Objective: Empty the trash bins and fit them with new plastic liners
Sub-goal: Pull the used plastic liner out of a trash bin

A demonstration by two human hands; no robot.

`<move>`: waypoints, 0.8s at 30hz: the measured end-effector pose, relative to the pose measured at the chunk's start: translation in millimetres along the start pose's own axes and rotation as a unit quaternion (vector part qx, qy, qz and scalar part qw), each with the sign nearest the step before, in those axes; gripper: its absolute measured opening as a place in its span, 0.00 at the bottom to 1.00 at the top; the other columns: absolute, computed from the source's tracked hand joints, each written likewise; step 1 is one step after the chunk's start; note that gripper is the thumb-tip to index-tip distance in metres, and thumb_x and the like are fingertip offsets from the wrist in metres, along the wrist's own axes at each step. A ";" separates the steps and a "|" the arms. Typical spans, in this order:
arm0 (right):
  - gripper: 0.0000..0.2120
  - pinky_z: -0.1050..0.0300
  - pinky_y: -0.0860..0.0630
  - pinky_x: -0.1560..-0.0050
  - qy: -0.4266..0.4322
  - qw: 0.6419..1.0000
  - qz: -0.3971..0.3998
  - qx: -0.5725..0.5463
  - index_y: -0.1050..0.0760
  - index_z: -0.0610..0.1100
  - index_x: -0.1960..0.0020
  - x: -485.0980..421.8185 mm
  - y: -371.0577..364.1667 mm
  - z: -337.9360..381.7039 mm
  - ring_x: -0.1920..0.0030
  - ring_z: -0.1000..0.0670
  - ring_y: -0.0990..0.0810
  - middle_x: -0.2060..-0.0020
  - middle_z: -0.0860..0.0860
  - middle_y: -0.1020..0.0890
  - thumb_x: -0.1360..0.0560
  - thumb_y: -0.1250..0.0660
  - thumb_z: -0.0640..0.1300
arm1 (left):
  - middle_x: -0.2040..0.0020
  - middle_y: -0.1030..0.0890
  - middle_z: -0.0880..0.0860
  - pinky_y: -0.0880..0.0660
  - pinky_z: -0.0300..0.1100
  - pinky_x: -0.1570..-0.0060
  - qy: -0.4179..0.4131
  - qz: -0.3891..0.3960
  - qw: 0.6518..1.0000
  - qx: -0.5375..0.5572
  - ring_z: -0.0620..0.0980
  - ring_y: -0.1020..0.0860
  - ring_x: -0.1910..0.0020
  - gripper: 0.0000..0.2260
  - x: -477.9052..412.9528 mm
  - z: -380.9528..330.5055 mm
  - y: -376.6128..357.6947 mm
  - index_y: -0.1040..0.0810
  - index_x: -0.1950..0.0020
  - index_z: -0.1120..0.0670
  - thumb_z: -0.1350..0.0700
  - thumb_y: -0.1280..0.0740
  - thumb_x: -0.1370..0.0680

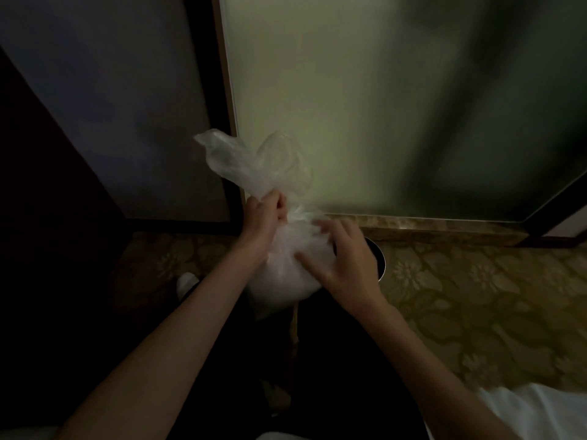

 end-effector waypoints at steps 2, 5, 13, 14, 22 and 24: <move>0.34 0.58 0.30 0.37 -0.031 0.997 0.065 -0.026 0.29 0.50 0.31 -10.3 -4.4 -5.8 0.37 0.54 0.30 0.38 0.52 0.26 0.33 0.23 0.58 | 0.79 0.35 0.45 0.39 0.34 0.77 -0.015 0.045 0.999 0.016 0.41 0.38 0.80 0.22 0.3 -4.6 -3.2 0.33 0.76 0.50 0.63 0.40 0.22; 0.23 0.53 0.27 0.48 -0.035 0.996 0.082 -0.006 0.23 0.50 0.46 -13.6 -16.6 -3.3 0.48 0.53 0.26 0.51 0.54 0.22 0.35 0.23 0.59 | 0.79 0.35 0.44 0.38 0.34 0.77 -0.023 0.074 0.996 0.038 0.40 0.38 0.80 0.21 2.7 -9.7 -11.8 0.34 0.73 0.52 0.66 0.41 0.21; 0.09 0.47 0.24 0.57 -0.046 0.997 0.025 0.065 0.26 0.47 0.47 11.0 -48.6 33.4 0.52 0.47 0.21 0.52 0.50 0.19 0.26 0.34 0.48 | 0.64 0.24 0.47 0.29 0.44 0.53 0.003 -0.114 0.992 -0.058 0.52 0.24 0.59 0.12 15.8 -5.5 -20.5 0.26 0.65 0.50 0.57 0.40 0.22; 0.12 0.47 0.24 0.54 -0.037 0.997 0.056 0.023 0.26 0.47 0.44 16.9 -53.2 36.4 0.49 0.47 0.20 0.49 0.50 0.19 0.26 0.33 0.47 | 0.63 0.23 0.47 0.28 0.45 0.53 0.009 -0.114 0.992 -0.052 0.53 0.24 0.57 0.12 13.0 -4.6 -20.0 0.26 0.65 0.50 0.58 0.40 0.22; 0.13 0.56 0.21 0.54 -0.014 1.000 -0.004 -0.012 0.22 0.50 0.43 -10.9 6.8 19.5 0.56 0.57 0.20 0.52 0.56 0.18 0.26 0.27 0.50 | 0.70 0.28 0.49 0.32 0.40 0.68 0.006 -0.119 0.993 -0.024 0.47 0.30 0.70 0.12 -3.8 -9.6 9.5 0.29 0.68 0.53 0.64 0.39 0.26; 0.31 0.52 0.26 0.40 0.024 0.996 0.035 0.084 0.27 0.49 0.32 -22.9 8.1 17.5 0.40 0.52 0.25 0.38 0.53 0.23 0.31 0.25 0.58 | 0.72 0.29 0.49 0.32 0.37 0.71 -0.010 -0.084 0.996 -0.017 0.44 0.30 0.74 0.14 -3.1 -13.2 6.9 0.29 0.69 0.52 0.64 0.38 0.25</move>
Point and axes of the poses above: each hand's wrist, its own x-axis away from the middle knuckle, its own y-axis out of the back of the hand, z = x × y, the point moved 5 cm from there along -x, towards the middle knuckle
